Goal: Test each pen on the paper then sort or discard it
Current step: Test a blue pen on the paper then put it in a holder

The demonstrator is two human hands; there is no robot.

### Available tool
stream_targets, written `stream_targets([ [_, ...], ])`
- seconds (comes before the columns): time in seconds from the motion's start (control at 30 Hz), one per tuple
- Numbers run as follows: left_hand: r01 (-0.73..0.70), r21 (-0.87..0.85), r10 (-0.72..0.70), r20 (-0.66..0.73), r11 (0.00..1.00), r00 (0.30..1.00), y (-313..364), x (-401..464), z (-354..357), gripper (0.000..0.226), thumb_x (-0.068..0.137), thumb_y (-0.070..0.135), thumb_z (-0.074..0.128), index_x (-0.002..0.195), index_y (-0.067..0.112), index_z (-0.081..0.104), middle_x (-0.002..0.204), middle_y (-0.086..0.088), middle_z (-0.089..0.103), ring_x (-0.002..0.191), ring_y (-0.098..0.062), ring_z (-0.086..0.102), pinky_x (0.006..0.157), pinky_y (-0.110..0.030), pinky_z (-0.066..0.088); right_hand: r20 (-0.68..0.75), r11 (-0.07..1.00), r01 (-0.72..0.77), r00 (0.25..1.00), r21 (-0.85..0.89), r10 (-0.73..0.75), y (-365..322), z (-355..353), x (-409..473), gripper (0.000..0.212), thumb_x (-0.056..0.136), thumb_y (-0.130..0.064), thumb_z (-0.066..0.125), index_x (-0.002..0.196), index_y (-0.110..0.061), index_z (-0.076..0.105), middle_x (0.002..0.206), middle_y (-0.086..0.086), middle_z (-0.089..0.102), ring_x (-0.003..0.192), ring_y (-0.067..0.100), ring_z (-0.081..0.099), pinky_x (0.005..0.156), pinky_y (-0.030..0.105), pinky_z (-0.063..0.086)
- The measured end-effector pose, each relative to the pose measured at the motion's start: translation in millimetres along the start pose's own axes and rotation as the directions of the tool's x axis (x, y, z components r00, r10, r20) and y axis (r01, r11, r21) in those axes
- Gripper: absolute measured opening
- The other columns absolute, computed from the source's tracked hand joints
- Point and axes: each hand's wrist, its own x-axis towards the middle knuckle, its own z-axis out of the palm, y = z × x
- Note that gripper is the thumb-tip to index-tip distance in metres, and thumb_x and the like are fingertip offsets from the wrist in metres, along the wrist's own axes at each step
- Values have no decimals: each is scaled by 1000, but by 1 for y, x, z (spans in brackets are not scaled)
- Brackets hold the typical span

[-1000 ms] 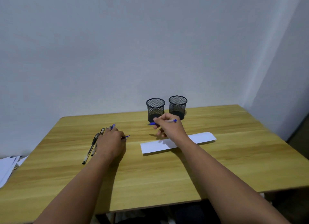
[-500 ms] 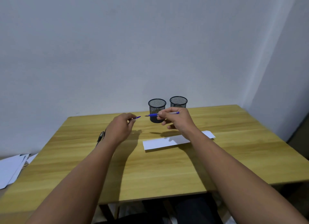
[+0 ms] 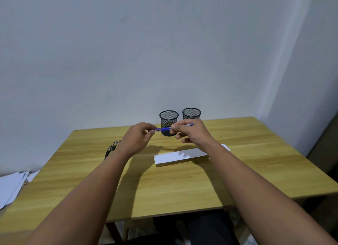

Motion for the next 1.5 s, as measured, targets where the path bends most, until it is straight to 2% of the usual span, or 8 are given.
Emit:
stream_targets([
  [0.2, 98, -168, -93, 35, 981, 995, 11, 3, 2, 15, 98, 23, 63, 105, 24, 77, 89, 3, 72, 82, -16, 68, 66, -24, 48, 49, 994, -63, 997, 88, 59, 1, -5, 0, 19, 95, -18, 79, 108, -5, 82, 99, 13, 82, 64, 10, 66, 54, 20, 51],
  [0.37, 181, -410, -184, 32, 894, 982, 17, 5, -3, 15, 98, 24, 64, 101, 16, 77, 84, -2, 75, 78, -5, 68, 68, -22, 51, 90, 994, -106, 991, 31, 103, 5, -14, 5, 17, 95, -11, 78, 110, -3, 80, 101, 13, 82, 57, 7, 55, 47, 17, 44],
  [0.6, 254, -410, -213, 144, 876, 966, 23, 17, 4, 20, 98, 17, 64, 91, 0, 74, 73, -10, 67, 61, -14, 53, 70, -32, 46, 78, 999, -33, 996, -38, 36, 14, -13, 13, 10, 95, -4, 77, 103, 1, 79, 91, 17, 80, 53, 9, 44, 46, 18, 38],
  [0.8, 214, -305, -160, 193, 928, 968, 44, 46, -3, 20, 95, 20, 67, 87, 4, 77, 67, -3, 68, 57, -8, 53, 63, -22, 47, 62, 996, -2, 998, -86, 7, 7, -28, 15, 14, 96, -6, 77, 109, -2, 79, 89, 12, 81, 61, 11, 61, 60, 21, 52],
  [0.93, 149, -393, -109, 123, 907, 986, 68, 69, 2, 16, 95, 20, 67, 102, 9, 76, 79, -3, 74, 64, -3, 64, 62, -14, 49, 120, 956, 43, 993, -290, -8, -12, -36, 20, 20, 98, -8, 75, 116, 2, 75, 96, 14, 83, 77, 15, 73, 67, 23, 49],
  [1.07, 127, -486, -149, -6, 865, 989, 76, 90, 22, 29, 98, 30, 63, 123, 16, 68, 88, -4, 77, 76, -9, 71, 70, -21, 50, 2, 930, 80, 996, -359, -85, -39, -46, 37, 4, 96, -1, 74, 100, 1, 73, 91, 16, 79, 70, 11, 72, 61, 14, 52],
  [1.27, 82, -162, -75, 49, 983, 996, 60, 122, 63, 45, 89, 44, 68, 130, 25, 63, 98, 5, 73, 92, -11, 69, 87, -35, 56, -238, 856, 133, 929, -499, -283, -53, -77, 90, 23, 89, -9, 81, 85, -27, 67, 78, 5, 75, 77, 23, 78, 84, 42, 63],
  [1.5, 5, 364, -44, 99, 931, 994, 45, 159, 109, 84, 77, 69, 66, 147, 29, 44, 143, 1, 55, 131, -26, 49, 101, -49, 37, -320, 829, 119, 885, -546, -338, -49, -93, 134, 17, 89, -11, 76, 101, -19, 67, 76, -2, 75, 89, 21, 78, 89, 36, 60],
])
